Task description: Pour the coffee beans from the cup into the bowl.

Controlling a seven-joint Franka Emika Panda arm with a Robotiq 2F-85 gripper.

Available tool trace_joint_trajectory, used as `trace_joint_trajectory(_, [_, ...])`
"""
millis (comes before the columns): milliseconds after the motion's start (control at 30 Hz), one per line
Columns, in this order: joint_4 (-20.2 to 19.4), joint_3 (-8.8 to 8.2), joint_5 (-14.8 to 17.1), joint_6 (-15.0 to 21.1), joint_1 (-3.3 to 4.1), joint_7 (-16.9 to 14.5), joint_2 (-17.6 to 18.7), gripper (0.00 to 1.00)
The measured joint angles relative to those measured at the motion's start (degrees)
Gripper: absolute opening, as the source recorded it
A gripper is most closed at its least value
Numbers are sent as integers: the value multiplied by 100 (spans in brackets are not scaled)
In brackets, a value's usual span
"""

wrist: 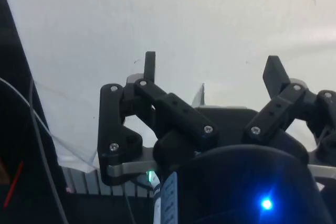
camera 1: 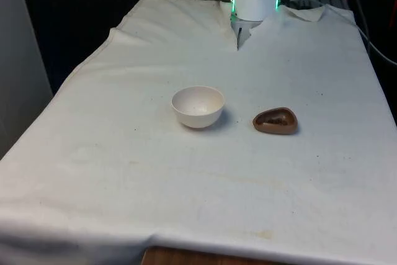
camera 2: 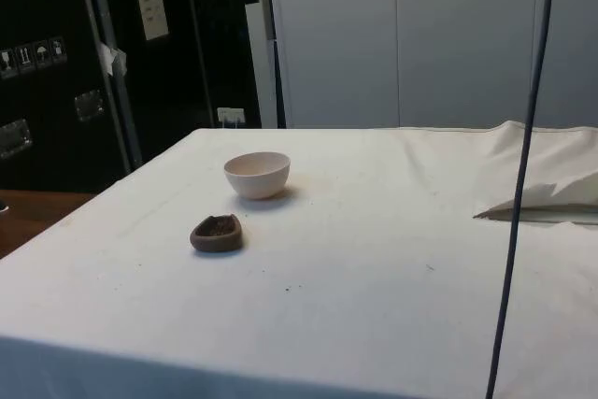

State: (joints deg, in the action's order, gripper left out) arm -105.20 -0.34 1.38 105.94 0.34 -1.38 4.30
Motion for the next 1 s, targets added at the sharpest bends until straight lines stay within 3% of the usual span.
trace_joint_trajectory(300, [-46,80,0,258,29,80,115,100])
trace_joint_trajectory(733, [-1083,115,0,1238,34,29,-355,100])
trace_joint_trajectory(1000, [-1358,155,0,1644,52,0,-384,100])
